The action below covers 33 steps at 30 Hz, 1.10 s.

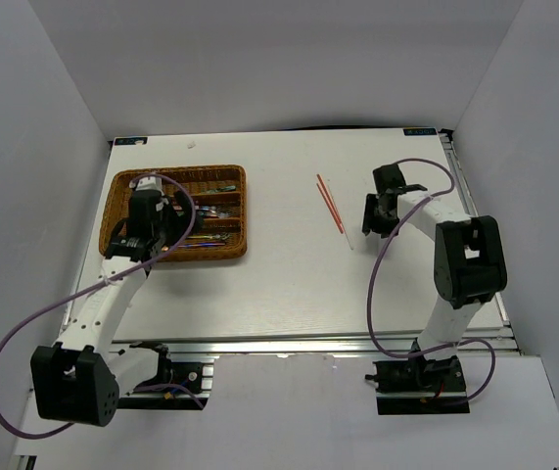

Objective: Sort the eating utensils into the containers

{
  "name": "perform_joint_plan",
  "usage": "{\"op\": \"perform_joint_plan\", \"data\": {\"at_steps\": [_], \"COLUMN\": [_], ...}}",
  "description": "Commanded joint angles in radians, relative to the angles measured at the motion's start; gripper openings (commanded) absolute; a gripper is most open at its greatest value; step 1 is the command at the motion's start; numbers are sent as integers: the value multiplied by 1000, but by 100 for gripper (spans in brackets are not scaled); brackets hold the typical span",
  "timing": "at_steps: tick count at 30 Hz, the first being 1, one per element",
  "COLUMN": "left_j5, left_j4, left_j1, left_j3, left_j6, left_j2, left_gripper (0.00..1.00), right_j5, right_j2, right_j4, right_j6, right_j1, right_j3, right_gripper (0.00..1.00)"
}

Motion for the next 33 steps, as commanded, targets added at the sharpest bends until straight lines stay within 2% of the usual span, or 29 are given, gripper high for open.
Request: {"op": "perform_joint_plan", "data": {"at_steps": [1, 6, 17, 19, 24, 25, 30, 31, 33], "left_j5": [19, 22, 62, 62, 74, 80, 207, 214, 232], "left_j4": [-30, -50, -39, -37, -34, -31, 90, 117, 183], "left_j1": [0, 0, -4, -4, -5, -5, -45, -94, -149], "left_j3": [-52, -61, -70, -69, -69, -67, -84, -87, -93], "left_j6": [98, 116, 109, 103, 81, 75, -18, -35, -87], "left_j2": [-53, -74, -78, -79, -79, -74, -58, -53, -38], "left_gripper": [98, 98, 98, 98, 98, 98, 98, 98, 98], "right_j5": [9, 11, -20, -20, 17, 10, -117, -188, -208], "right_j2": [39, 68, 65, 74, 102, 104, 50, 26, -61], "right_j4": [-28, -27, -19, -22, -27, -25, 30, 44, 68], "right_j6": [-14, -12, -33, -33, -30, -29, -26, -24, -3], "right_j1": [-14, -31, -60, -58, -58, -58, -58, -58, -52], "right_j3": [49, 28, -2, -2, -26, -40, -86, -98, -130], "right_gripper": [48, 37, 36, 28, 15, 0, 0, 0, 0]}}
